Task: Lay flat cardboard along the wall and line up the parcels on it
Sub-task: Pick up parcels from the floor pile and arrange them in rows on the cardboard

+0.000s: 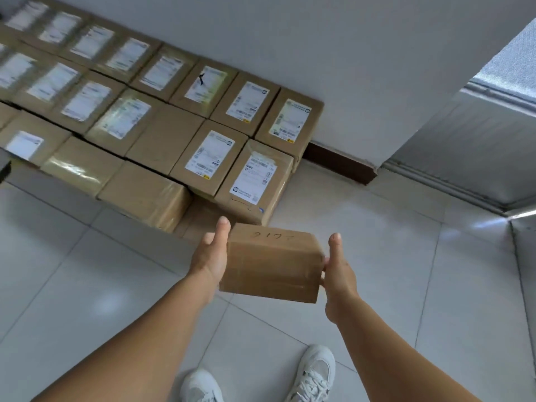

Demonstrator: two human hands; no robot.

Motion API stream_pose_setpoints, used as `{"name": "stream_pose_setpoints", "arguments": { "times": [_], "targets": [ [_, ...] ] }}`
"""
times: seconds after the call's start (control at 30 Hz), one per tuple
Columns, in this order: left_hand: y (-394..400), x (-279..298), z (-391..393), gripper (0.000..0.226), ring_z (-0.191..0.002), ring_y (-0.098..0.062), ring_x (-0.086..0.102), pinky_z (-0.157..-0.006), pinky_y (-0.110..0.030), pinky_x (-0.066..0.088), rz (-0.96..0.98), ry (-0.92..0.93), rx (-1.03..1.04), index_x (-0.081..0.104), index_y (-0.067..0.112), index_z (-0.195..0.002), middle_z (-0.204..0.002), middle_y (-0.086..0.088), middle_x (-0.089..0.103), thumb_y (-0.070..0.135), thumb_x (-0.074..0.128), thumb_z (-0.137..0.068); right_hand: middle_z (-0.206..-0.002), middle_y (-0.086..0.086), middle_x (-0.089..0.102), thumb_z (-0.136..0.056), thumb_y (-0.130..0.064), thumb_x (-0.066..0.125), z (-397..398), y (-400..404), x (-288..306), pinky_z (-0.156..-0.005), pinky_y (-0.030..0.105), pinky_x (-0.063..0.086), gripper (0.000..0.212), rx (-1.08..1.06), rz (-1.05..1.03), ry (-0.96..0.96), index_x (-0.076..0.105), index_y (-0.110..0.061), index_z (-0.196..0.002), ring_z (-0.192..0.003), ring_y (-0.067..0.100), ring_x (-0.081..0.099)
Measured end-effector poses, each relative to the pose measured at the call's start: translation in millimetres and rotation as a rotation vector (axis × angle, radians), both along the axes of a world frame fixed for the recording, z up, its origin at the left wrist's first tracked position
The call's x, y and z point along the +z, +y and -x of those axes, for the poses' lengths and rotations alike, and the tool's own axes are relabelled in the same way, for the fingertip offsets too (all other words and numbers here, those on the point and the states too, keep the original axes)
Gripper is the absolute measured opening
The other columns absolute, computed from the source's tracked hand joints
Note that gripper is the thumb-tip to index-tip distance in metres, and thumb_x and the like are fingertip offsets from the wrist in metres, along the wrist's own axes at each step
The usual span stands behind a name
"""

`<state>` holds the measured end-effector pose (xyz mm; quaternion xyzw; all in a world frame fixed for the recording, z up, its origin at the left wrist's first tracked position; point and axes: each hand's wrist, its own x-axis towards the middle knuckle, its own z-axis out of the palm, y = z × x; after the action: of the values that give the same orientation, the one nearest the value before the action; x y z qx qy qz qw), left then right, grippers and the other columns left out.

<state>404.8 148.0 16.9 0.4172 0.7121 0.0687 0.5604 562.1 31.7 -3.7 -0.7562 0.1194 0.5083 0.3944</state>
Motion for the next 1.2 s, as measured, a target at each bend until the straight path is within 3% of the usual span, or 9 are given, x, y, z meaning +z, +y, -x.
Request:
{"name": "stream_pose_setpoints", "arguments": {
  "times": [0.23,0.33,0.43,0.57,0.77,0.83,0.93,1.07,1.2],
  "targets": [
    [33.8,-15.1,74.8,0.020,-0.076,-0.014,0.044,-0.066,-0.031,0.035,-0.018,0.082,-0.038,0.045,0.024,-0.114,-0.096,0.001,0.049,0.037,0.043,-0.098,-0.096,-0.002,0.055,-0.097,-0.025,0.045,90.0,37.6,-7.5,-0.076,0.035,0.042,0.020,0.068,0.003,0.104,0.049,-0.018,-0.115,-0.086,0.014,0.053],
    [46.9,-31.6,95.4,0.029,-0.082,-0.018,0.050,-0.061,-0.028,0.036,-0.010,0.102,-0.028,0.045,0.032,-0.128,-0.117,-0.005,0.051,0.030,0.042,-0.099,-0.096,-0.003,0.059,-0.094,-0.011,0.043,115.7,51.5,-17.4,-0.103,0.050,0.041,0.030,0.074,0.017,0.119,0.050,-0.021,-0.121,-0.099,0.029,0.057],
    [56.7,-49.9,102.7,0.047,-0.073,-0.012,0.051,-0.058,-0.024,0.043,0.015,0.003,0.037,0.038,0.039,-0.140,-0.125,-0.003,0.054,0.019,0.042,-0.098,-0.108,-0.007,0.058,-0.092,-0.003,0.043,129.2,65.6,-23.9,-0.101,0.044,0.044,0.037,0.049,-0.015,0.112,0.045,-0.027,-0.120,-0.103,0.025,0.056],
    [63.6,-75.5,102.1,0.063,-0.085,-0.012,0.057,-0.077,-0.030,0.051,0.068,-0.065,0.037,0.019,0.041,-0.148,-0.132,0.000,0.052,0.016,0.044,-0.097,-0.095,-0.008,0.053,-0.091,-0.005,0.048,135.5,83.5,-40.7,-0.101,0.041,0.045,0.053,0.027,-0.011,0.073,0.038,-0.033,-0.135,-0.075,0.014,0.047],
    [69.7,-91.0,96.1,0.078,-0.127,-0.022,0.047,-0.110,-0.042,0.035,0.119,-0.144,0.097,-0.004,0.029,-0.152,-0.149,0.010,0.037,0.017,0.049,-0.095,-0.117,-0.011,0.050,-0.094,-0.003,0.039,141.2,108.1,-54.5,-0.102,0.034,0.043,0.062,0.103,-0.067,0.089,0.028,-0.030,-0.148,-0.107,0.016,0.053],
    [73.1,-91.7,93.1,0.068,-0.121,-0.021,0.050,-0.109,-0.043,0.037,0.158,-0.165,0.135,0.014,0.024,-0.149,-0.142,0.006,0.044,0.015,0.050,-0.092,-0.113,-0.011,0.049,-0.094,-0.002,0.039,142.1,114.9,-53.6,-0.104,0.038,0.044,0.063,0.095,-0.079,0.103,0.027,-0.029,-0.150,-0.105,0.019,0.054],
    [73.9,-89.6,90.0,0.027,-0.102,-0.021,0.054,-0.103,-0.043,0.044,0.179,-0.164,0.107,0.044,0.023,-0.113,-0.121,-0.005,0.054,0.013,0.053,-0.089,-0.101,-0.011,0.047,-0.095,-0.004,0.039,136.3,120.1,-48.9,-0.102,0.037,0.044,0.064,0.109,-0.038,0.078,0.021,-0.027,-0.152,-0.105,0.023,0.054],
    [70.7,-87.3,82.6,0.086,-0.128,-0.025,0.046,-0.108,-0.047,0.037,0.236,-0.162,0.101,0.001,0.026,-0.152,-0.147,-0.004,0.038,0.023,0.058,-0.088,-0.110,-0.006,0.045,-0.098,-0.013,0.041,115.2,121.4,-39.1,-0.095,0.031,0.038,0.063,0.101,0.021,0.044,0.014,-0.023,-0.154,-0.098,0.017,0.040],
    [62.4,-77.9,65.7,0.082,-0.126,-0.029,0.047,-0.107,-0.047,0.038,0.256,-0.138,0.144,0.011,0.024,-0.150,-0.148,-0.007,0.037,0.027,0.062,-0.086,-0.142,0.002,0.041,-0.098,-0.018,0.043,86.1,124.4,-28.4,-0.103,0.036,0.034,0.055,0.069,0.047,0.006,0.025,-0.017,-0.150,-0.123,0.025,0.041]
  ]
}}
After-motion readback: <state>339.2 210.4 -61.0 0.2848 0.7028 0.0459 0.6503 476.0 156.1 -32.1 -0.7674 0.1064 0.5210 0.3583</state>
